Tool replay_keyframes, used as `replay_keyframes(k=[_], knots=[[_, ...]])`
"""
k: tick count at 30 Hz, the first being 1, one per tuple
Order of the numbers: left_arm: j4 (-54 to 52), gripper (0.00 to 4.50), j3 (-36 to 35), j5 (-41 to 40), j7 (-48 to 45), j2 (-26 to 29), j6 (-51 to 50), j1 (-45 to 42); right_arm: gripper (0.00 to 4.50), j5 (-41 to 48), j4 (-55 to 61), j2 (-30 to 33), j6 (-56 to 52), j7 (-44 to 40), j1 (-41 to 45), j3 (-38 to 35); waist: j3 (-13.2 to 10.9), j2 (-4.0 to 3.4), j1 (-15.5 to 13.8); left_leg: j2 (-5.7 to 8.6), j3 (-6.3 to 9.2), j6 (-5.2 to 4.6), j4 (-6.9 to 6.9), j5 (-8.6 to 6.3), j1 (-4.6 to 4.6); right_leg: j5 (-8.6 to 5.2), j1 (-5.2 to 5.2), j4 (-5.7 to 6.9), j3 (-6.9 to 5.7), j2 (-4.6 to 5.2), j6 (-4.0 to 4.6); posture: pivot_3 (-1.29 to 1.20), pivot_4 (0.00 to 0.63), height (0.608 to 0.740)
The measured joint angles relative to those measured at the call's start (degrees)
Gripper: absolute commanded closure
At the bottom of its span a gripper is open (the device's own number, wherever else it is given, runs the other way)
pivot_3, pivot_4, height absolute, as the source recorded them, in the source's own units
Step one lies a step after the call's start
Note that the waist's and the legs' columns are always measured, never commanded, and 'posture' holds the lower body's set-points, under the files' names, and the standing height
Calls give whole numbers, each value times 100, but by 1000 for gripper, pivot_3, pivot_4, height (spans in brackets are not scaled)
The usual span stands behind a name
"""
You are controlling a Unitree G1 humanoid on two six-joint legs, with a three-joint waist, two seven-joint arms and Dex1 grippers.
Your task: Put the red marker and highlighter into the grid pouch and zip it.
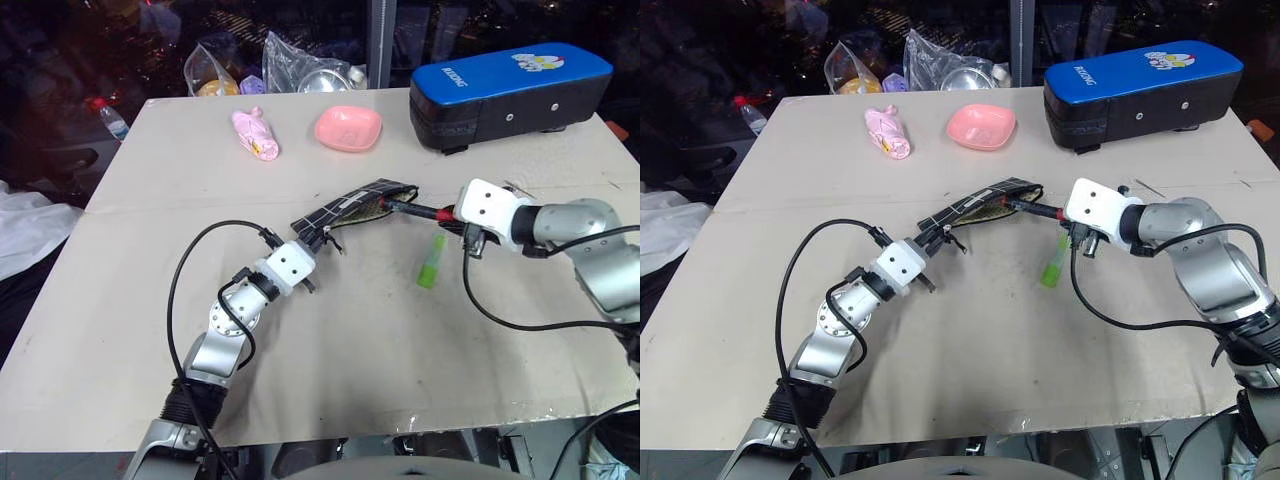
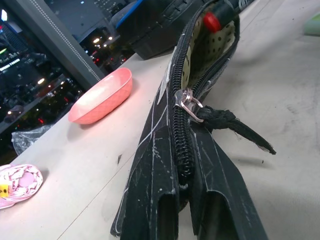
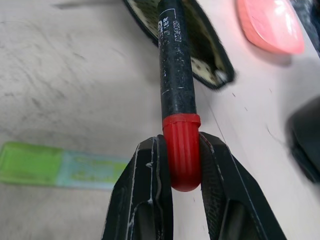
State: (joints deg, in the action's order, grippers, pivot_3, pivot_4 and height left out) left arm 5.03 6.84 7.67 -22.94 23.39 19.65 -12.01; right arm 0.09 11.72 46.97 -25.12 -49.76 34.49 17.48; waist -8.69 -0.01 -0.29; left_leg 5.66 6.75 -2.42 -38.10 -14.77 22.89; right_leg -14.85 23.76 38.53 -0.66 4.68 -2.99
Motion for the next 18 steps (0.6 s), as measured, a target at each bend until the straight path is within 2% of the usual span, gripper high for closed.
replay_keyframes(k=[4,8,18], knots=[[-14,4500,5,-28,-98,5,-3,-49,4282,-503,-461,-245,861,-33,385,407,0,0,-17,0,1,0,-1,0,0,0,1,1,-1,0,0,0,150,734],[-146,4500,15,-94,-267,72,-8,-146,4282,-1231,-1322,-525,2220,56,898,735,-2,3,-39,1,1,1,-2,1,0,0,1,1,-1,-2,0,0,150,734],[-230,4500,44,-199,-753,228,-33,-384,4282,-2223,-2813,-1292,4455,350,1617,1202,-2,2,-24,1,0,2,-2,1,0,0,4,2,1,-6,1,0,150,734]])
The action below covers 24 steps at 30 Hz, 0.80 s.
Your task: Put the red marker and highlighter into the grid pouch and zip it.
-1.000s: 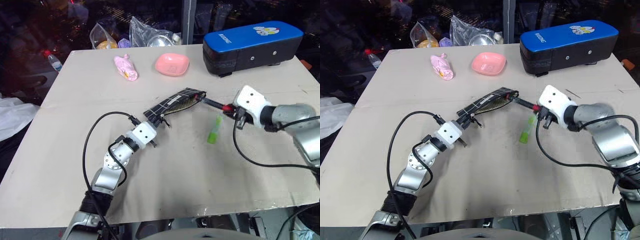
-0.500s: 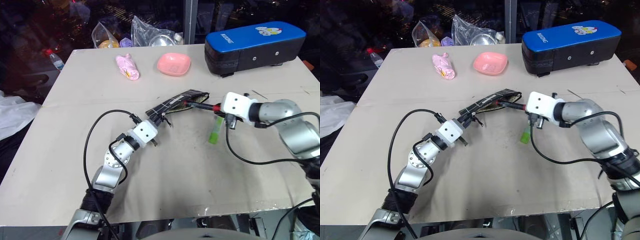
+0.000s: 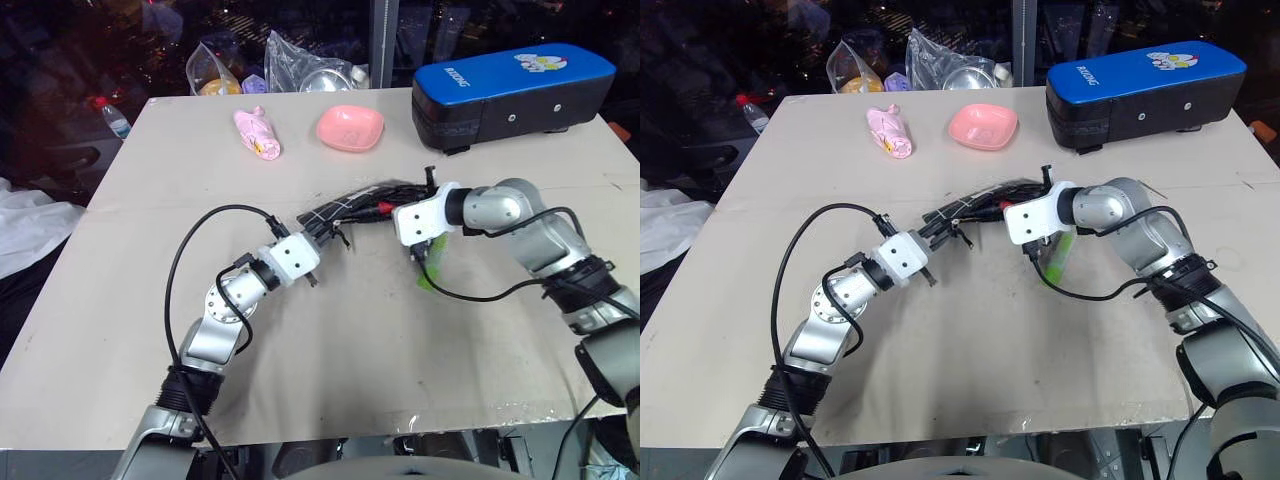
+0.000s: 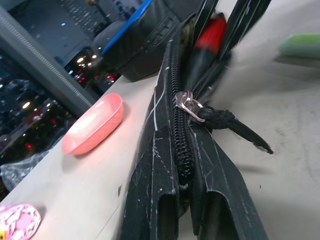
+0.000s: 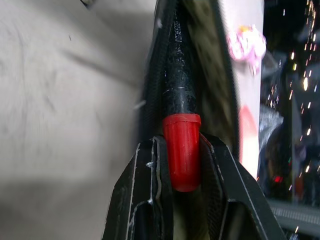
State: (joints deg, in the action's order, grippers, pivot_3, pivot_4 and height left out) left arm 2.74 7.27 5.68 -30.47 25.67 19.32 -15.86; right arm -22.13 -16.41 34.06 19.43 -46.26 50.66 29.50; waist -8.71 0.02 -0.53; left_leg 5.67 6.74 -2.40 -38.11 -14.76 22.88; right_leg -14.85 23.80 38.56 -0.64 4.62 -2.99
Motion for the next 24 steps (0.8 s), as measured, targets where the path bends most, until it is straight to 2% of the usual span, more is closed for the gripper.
replay_keyframes(k=[3,4,7,8,13,19,24], knots=[[-3,4500,-3,-127,-201,61,-28,-59,4282,-334,-507,-218,570,356,276,59,0,0,17,0,0,1,0,1,0,0,2,5,1,-2,0,0,150,734],[-3,4500,-4,-153,-294,111,-41,-89,3482,-422,-697,-266,743,457,380,59,0,0,19,0,1,2,0,1,0,0,2,5,1,-3,0,0,150,734],[-6,4500,-7,-252,-384,148,-126,-97,2607,-417,-898,-292,845,478,422,42,0,0,13,0,1,2,0,1,-1,0,0,3,1,-3,0,0,150,734],[-6,4500,-7,-265,-402,153,-168,-96,2060,-328,-964,-290,816,421,406,17,0,0,16,0,1,1,0,1,-1,0,1,3,2,-3,0,0,150,734],[-7,4500,-63,-361,-333,114,-408,-32,82,568,-462,-218,406,100,-98,-631,0,0,16,-1,4,1,1,1,-1,0,0,2,2,-3,1,0,150,734],[-57,4500,-232,-622,-191,-158,-852,183,30,2022,985,-126,-787,-330,-1386,-1410,0,0,4,-2,4,1,-5,0,0,0,-1,9,4,-2,1,0,150,734],[-292,4500,-291,-1010,-193,-305,-1277,261,30,2401,2379,-172,-3247,272,-2445,-2134,1,0,-26,-2,3,0,-12,0,-1,0,-1,18,6,-1,1,0,150,734]])
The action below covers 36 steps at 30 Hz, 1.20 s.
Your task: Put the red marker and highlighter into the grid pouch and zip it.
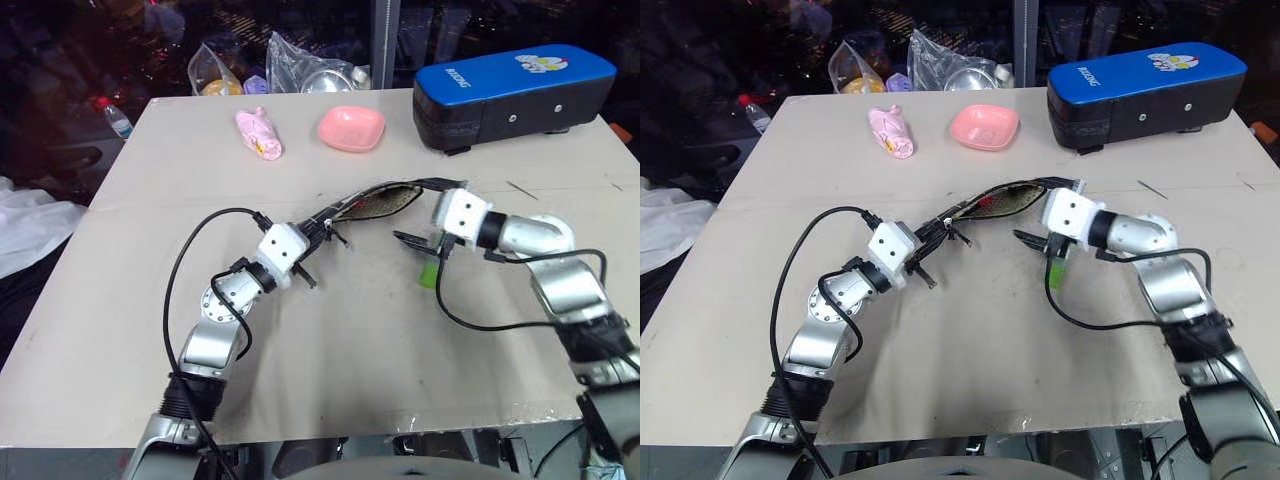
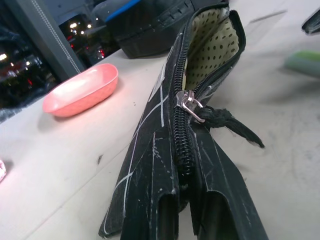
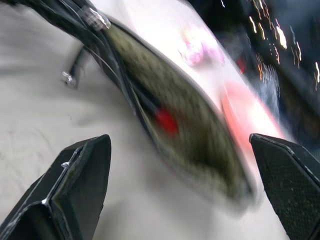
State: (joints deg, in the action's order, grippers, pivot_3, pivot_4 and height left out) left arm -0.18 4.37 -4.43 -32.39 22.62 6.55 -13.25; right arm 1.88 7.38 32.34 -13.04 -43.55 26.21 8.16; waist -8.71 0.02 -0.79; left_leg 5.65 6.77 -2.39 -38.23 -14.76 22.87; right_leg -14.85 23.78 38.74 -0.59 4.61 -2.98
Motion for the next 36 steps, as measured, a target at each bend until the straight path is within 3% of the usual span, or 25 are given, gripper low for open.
replay_keyframes(k=[3,6,9,14,22,25,31,32,36], knots=[[-31,4500,-1,-28,-9,-3,-85,14,30,138,831,-258,-1733,542,-453,-271,0,0,5,0,0,0,1,0,0,0,2,4,1,0,1,0,150,734],[-34,4500,13,-27,-7,-35,-123,11,30,341,1786,-997,-3723,1254,-841,-503,1,-1,7,-3,1,1,4,0,-1,-1,3,6,2,-1,1,0,150,734],[-35,4500,38,-26,-8,-79,-138,8,30,368,2342,-1544,-4989,1888,-1062,-368,1,-1,5,2,-2,0,1,0,0,-1,2,6,3,3,1,0,150,734],[-58,4500,63,-10,-35,-71,-161,18,30,235,2787,-1813,-5885,2584,-1106,-259,4,2,-1,3,0,0,1,0,-1,-1,1,5,1,3,0,0,150,734],[-129,4500,71,26,-35,-53,-187,31,30,208,2783,-2020,-6081,3032,-1330,-289,7,4,9,2,-1,1,2,0,-7,-1,-1,7,1,0,0,0,150,734],[-131,4500,78,52,-35,-56,-187,30,752,254,2759,-2154,-6118,3131,-1334,-418,10,9,5,2,-1,0,2,0,-8,-1,-3,7,1,0,0,0,150,734],[-131,4500,76,70,-38,-71,-187,33,3485,324,2592,-2074,-5985,3164,-1294,-628,11,11,8,2,-1,1,2,0,-10,-1,-3,7,0,-1,0,0,150,734],[-131,4500,76,70,-40,-76,-185,35,3729,359,2531,-2173,-6015,3172,-1223,-736,11,12,11,2,-1,1,2,0,-11,-1,-4,8,0,-1,0,0,150,734],[-158,4500,68,-153,-149,-159,-232,33,3724,409,2141,-2148,-5946,3231,-938,-1030,11,12,-5,5,1,0,-2,0,-11,0,-10,8,0,1,0,0,150,734]])
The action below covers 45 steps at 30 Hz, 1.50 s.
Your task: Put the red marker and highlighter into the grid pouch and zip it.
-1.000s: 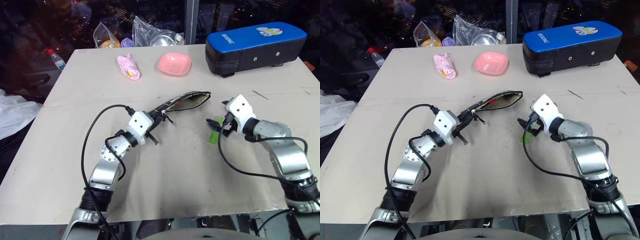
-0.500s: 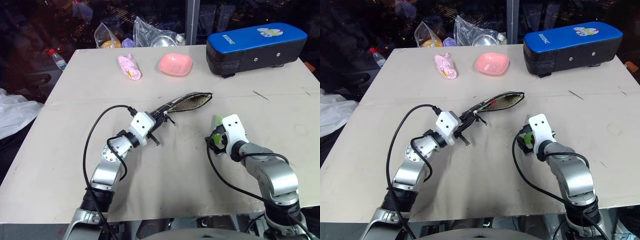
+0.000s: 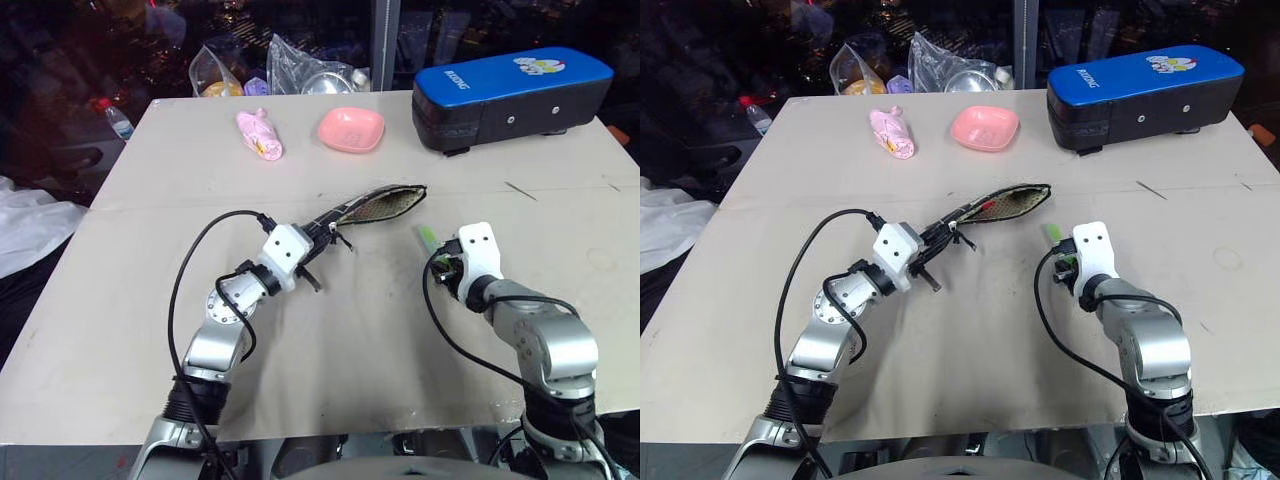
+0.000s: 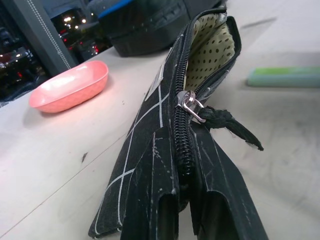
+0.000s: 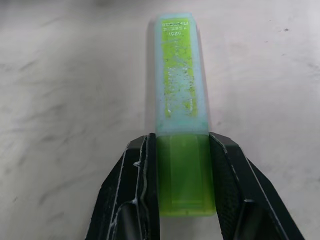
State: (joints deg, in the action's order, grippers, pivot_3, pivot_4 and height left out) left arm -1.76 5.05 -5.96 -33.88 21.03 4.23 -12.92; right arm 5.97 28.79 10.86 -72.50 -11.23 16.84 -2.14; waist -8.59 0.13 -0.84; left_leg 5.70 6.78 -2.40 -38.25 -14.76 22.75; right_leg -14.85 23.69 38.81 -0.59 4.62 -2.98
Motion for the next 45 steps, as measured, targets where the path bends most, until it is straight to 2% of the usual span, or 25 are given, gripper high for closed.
replay_keyframes(k=[5,8,10,11,13,19,23,31,37,45], knots=[[-124,4500,-12,-95,-6,-6,-81,-7,3724,-42,-480,706,529,-57,292,-305,-2,-2,15,1,-2,-1,8,0,2,0,5,-3,0,2,0,0,150,734],[-192,4500,-26,-113,-10,-9,-185,-35,3724,-64,-542,1555,1480,-607,374,-155,-5,-7,28,0,-6,0,15,0,2,-1,9,-6,1,1,-1,0,150,734],[-213,4500,-37,-152,-15,-10,-263,-38,3724,-181,-598,2092,2384,-1051,381,105,-5,-7,55,-3,-6,0,15,0,2,-1,9,-7,1,-2,-1,0,150,734],[-217,4500,-34,-165,-26,-11,-290,-43,3724,-322,-744,2551,3135,-1394,382,367,-7,-8,64,-3,-11,0,15,0,2,-1,9,-7,2,-1,-1,0,150,734],[-218,4500,-39,-209,-36,-11,-339,-48,3724,-531,-969,3000,4222,-1824,416,558,-9,-5,85,-4,-10,0,12,0,2,-2,5,-9,-1,-3,-2,0,150,734],[-220,4500,-35,-223,-83,-15,-405,-83,3724,-841,-1802,3665,7155,-3021,908,1036,-14,2,112,-6,-9,0,8,0,2,-1,1,-12,-1,-3,-2,0,150,734],[-222,4500,-2,-222,-119,-25,-420,-114,3724,-1251,-2367,3731,8324,-3507,1498,1477,-17,7,121,-6,-9,0,7,0,2,-1,1,-14,0,-2,-1,0,150,734],[-222,4500,55,-209,-200,-34,-415,-192,3724,-2209,-3801,3450,9580,-3659,2415,2109,-23,14,105,-6,-9,1,7,1,3,-1,2,-17,1,-2,-1,0,150,734],[-222,4500,197,-199,-274,-25,-406,-266,3724,-2616,-4395,2768,9969,-3678,3059,2460,-23,14,144,-7,-8,1,8,1,2,-1,4,-16,1,-4,0,0,150,734],[-222,4500,190,-199,-254,-36,-439,-259,3724,-2831,-4772,2292,10031,-3729,3251,2574,-23,14,135,-6,-8,1,6,1,3,0,4,-16,1,-4,0,0,150,734]])
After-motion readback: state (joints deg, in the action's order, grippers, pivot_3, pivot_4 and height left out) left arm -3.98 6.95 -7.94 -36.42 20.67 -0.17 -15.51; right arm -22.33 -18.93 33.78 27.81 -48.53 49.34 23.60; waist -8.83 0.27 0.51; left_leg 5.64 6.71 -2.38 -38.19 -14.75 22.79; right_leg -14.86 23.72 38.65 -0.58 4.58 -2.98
